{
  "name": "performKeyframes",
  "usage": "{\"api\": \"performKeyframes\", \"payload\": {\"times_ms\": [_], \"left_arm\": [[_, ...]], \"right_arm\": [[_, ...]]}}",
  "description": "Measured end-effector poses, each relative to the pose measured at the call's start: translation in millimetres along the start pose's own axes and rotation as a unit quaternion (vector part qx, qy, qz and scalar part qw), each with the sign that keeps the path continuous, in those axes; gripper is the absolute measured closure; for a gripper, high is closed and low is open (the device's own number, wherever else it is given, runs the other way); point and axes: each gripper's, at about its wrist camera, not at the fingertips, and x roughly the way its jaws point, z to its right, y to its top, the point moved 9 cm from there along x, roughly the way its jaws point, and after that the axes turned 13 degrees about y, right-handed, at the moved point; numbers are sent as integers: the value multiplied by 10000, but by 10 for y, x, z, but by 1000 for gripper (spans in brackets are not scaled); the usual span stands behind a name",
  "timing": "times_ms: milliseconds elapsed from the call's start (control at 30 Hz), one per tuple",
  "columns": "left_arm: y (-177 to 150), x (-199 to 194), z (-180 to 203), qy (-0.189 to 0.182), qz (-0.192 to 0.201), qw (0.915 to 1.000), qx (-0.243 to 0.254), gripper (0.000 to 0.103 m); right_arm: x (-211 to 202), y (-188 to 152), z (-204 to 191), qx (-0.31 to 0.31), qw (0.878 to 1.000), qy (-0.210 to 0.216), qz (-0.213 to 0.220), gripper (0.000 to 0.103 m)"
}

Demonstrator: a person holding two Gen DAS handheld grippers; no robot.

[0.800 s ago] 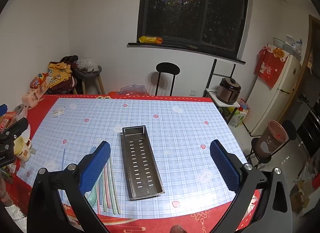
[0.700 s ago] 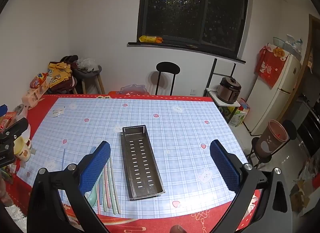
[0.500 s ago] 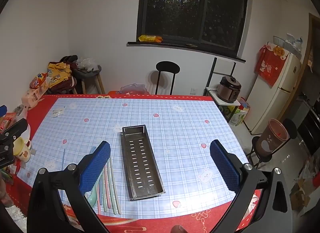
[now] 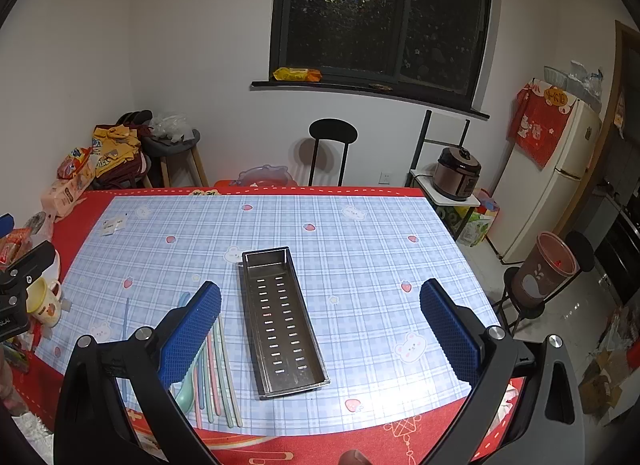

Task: Organize utensils

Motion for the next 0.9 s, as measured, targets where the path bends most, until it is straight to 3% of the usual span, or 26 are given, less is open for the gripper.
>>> {"api": "performKeyframes", "payload": {"times_ms": [900], "left_arm": [[-4,-14,8,-8,-31,10000,9,6]], "right_arm": [[2,-35,82,96,9999,53,-47,5]]}}
